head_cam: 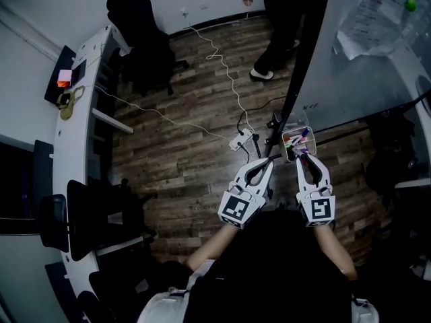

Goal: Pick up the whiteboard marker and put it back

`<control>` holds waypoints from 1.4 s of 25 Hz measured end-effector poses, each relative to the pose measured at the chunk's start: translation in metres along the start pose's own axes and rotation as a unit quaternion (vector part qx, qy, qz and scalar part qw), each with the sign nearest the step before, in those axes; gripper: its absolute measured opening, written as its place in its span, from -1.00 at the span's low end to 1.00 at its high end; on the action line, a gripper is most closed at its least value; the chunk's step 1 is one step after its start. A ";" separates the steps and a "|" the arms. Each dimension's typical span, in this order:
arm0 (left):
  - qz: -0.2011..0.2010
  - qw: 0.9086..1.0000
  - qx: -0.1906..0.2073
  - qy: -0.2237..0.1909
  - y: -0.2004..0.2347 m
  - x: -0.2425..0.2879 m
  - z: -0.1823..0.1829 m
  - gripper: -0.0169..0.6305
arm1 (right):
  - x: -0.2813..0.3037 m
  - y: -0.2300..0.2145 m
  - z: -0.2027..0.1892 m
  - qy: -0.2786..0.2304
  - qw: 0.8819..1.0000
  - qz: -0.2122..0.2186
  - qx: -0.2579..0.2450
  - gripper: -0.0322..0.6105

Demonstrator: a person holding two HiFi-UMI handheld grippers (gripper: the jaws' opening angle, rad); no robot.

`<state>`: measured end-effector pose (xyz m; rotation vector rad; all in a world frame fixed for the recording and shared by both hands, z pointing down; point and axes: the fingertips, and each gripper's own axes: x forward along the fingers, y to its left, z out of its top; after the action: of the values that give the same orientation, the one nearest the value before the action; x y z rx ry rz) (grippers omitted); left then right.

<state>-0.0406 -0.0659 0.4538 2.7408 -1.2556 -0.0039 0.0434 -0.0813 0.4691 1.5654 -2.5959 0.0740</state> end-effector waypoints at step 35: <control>-0.037 0.999 -0.011 0.002 -0.044 -0.014 0.002 -0.92 | -0.083 -0.003 0.000 0.014 0.998 -0.050 0.031 -0.66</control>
<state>-0.0166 -0.0276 0.4460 2.7657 -1.1452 -0.0187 0.0844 -0.0101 0.4588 1.6987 -2.5121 0.1687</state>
